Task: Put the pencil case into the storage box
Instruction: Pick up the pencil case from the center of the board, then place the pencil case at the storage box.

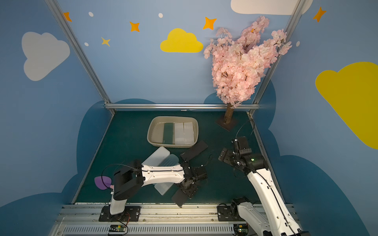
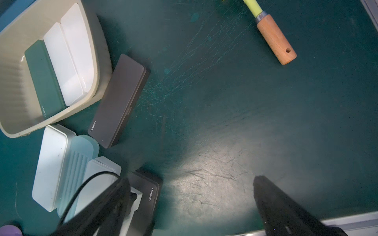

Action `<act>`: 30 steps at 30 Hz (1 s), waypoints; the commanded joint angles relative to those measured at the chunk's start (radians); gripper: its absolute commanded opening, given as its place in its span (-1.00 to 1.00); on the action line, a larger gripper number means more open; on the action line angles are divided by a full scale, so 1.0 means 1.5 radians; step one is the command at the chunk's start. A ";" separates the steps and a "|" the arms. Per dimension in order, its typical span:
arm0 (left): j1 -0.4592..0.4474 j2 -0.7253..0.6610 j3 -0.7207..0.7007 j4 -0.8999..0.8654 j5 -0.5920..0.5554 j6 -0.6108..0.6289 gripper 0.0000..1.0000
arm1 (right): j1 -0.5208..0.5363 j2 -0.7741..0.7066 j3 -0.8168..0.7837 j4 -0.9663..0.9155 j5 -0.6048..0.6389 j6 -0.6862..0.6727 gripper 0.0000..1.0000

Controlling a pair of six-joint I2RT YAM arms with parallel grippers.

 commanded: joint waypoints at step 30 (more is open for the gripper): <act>0.513 0.047 0.476 -0.145 -0.115 0.154 0.08 | 0.028 0.314 0.276 -0.021 -0.056 -0.023 0.96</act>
